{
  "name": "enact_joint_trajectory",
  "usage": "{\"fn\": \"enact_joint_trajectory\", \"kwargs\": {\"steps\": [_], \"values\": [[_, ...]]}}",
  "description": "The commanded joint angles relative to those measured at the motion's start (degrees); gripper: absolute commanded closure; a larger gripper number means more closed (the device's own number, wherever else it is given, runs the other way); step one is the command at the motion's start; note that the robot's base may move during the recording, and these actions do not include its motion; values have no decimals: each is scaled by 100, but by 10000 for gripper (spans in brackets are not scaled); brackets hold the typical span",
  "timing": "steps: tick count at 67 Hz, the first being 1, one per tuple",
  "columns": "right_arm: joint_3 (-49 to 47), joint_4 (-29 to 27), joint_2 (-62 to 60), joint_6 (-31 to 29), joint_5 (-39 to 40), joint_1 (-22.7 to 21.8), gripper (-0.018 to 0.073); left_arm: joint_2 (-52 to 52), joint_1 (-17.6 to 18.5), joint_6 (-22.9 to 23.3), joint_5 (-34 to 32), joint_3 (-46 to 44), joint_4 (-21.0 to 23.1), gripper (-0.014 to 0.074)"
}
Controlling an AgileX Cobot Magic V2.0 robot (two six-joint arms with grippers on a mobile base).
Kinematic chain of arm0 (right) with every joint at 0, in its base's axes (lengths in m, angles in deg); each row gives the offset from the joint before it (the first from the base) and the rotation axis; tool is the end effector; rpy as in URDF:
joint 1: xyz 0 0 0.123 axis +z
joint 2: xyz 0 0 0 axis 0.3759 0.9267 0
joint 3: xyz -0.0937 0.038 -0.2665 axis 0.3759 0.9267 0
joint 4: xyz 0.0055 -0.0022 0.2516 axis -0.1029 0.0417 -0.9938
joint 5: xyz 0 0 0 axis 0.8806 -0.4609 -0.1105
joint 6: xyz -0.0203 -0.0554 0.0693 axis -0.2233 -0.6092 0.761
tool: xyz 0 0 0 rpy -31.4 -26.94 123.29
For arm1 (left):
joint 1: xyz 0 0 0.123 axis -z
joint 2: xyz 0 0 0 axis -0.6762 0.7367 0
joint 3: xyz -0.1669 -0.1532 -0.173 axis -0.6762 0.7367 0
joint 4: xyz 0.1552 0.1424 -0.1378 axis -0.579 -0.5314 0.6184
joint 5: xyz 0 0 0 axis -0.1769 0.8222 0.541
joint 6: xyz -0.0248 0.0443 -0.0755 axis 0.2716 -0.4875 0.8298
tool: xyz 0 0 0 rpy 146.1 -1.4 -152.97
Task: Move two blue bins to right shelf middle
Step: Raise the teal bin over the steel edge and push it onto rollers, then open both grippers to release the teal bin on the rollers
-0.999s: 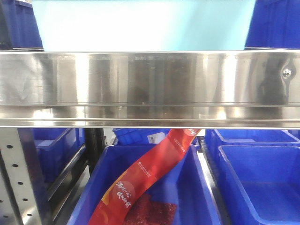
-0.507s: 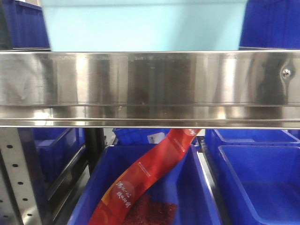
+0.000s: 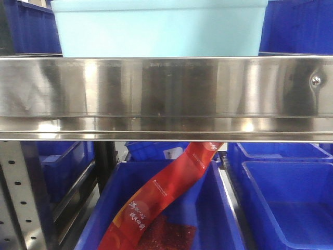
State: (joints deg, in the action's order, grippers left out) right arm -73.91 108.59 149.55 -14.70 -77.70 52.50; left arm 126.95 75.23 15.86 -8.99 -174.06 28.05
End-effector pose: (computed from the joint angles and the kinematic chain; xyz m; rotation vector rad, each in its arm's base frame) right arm 0.2495 0.1205 0.4211 -0.0075 2.0338 0.3171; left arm 0.2758 -0.1574 0.4196 0.2035 2.1431 -0.3019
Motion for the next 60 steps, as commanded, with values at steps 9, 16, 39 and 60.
{"fn": "enact_joint_trajectory", "kwargs": {"steps": [9, 16, 39, 60], "values": [[1608, 553, -935, -130, 1766, 2, 725, -909, 386, -74, -1852, 1525, 137, 707], [2428, 1046, -1466, -130, 2595, 2, 726, -1413, 583, -74, -2675, 2447, 137, 707], [4295, 1372, -3250, -130, 2672, 2, 726, -3399, 760, -74, -4233, 5119, 126, 707], [4551, 1372, -4835, -130, 2914, 2, 726, -5257, 760, -74, -4076, 5443, 117, 707]]}}
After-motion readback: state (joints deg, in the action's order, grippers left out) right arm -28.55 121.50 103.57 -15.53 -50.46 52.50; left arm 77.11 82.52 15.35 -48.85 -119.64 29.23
